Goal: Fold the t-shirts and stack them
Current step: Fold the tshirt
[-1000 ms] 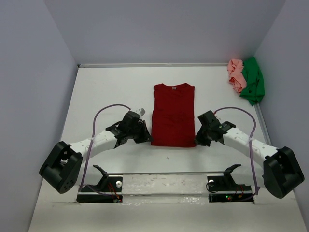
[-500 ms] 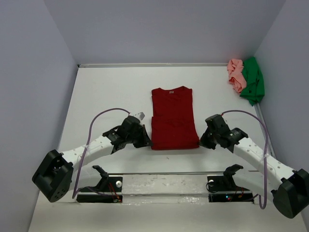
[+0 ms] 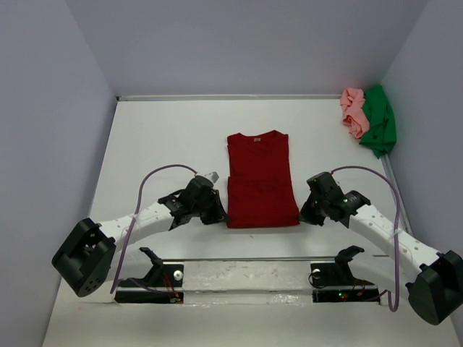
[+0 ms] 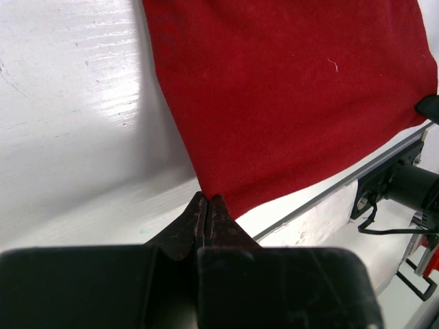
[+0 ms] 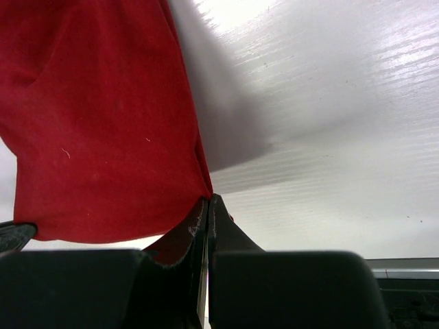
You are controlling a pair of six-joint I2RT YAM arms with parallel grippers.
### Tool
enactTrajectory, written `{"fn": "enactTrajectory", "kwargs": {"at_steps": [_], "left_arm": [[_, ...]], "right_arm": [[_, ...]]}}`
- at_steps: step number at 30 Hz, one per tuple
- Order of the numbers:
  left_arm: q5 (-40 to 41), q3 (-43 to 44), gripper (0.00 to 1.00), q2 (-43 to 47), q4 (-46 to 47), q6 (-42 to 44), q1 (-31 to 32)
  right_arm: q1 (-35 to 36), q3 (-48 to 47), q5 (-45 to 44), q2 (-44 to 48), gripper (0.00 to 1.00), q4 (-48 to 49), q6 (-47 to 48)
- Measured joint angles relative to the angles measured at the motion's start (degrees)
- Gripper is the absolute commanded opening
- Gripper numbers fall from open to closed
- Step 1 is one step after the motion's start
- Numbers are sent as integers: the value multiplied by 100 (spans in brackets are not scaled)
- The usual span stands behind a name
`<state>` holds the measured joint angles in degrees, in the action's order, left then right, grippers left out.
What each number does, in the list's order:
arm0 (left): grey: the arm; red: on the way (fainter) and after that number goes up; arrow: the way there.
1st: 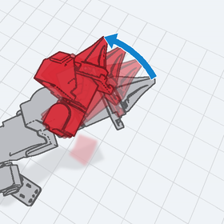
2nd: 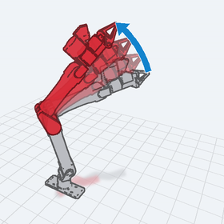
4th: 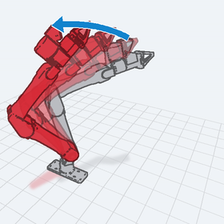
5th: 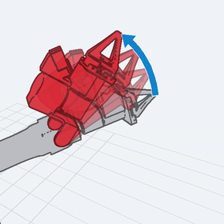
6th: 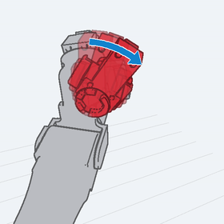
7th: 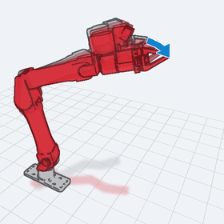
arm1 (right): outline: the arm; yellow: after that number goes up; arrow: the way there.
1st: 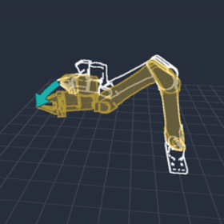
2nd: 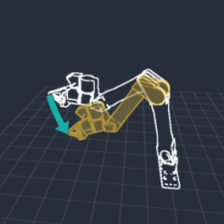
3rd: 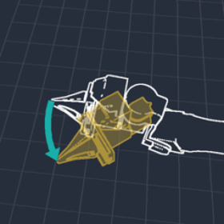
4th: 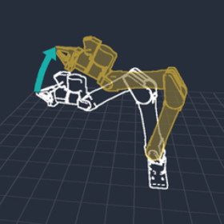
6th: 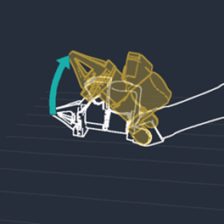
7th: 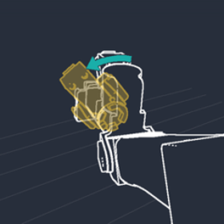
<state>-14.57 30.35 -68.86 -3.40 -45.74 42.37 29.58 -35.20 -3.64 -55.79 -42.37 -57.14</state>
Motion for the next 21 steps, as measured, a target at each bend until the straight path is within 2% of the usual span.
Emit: {"fn": "enactTrajectory", "kwargs": {"at_steps": [9, 21], "left_arm": [[-13, 96, 0, -15, -15, 55, 7], [-133, 127, 0, -566, 133, 151, 31]], "right_arm": [[0, -195, -81, -13, 0, -179, 72], [11, -195, -42, -391, 0, -153, 107]]}}
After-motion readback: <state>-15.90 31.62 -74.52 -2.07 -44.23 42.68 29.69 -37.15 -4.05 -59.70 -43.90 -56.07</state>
